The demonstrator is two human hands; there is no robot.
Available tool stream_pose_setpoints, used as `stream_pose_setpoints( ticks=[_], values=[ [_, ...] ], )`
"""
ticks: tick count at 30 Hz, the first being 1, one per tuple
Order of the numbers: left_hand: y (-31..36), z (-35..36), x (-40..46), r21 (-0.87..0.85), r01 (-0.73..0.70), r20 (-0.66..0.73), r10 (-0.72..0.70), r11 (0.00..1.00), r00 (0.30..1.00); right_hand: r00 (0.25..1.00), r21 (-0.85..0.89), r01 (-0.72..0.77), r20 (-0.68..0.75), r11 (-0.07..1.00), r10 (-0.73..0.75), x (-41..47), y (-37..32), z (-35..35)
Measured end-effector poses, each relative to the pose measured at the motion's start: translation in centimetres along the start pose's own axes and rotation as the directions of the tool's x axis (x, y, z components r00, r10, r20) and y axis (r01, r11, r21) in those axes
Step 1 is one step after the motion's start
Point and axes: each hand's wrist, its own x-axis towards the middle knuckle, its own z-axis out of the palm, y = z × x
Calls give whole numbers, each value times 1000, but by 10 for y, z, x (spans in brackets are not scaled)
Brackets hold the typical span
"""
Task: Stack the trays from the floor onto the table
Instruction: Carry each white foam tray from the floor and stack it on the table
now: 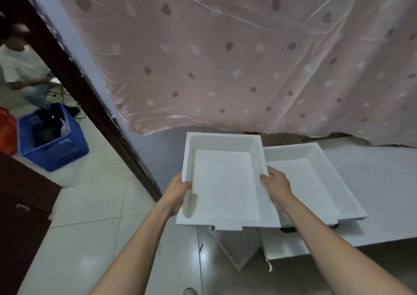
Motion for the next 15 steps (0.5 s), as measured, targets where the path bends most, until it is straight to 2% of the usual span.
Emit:
stream_pose_setpoints(
  ticks=[6, 15],
  values=[
    [27, 26, -11, 23, -38, 14, 37, 999, 999, 998, 27, 57, -30, 998, -56, 1, -7, -34],
    [44, 85, -12, 13, -36, 67, 35, 999, 997, 997, 38, 24, -76, 999, -21, 10, 7, -95]
  ],
)
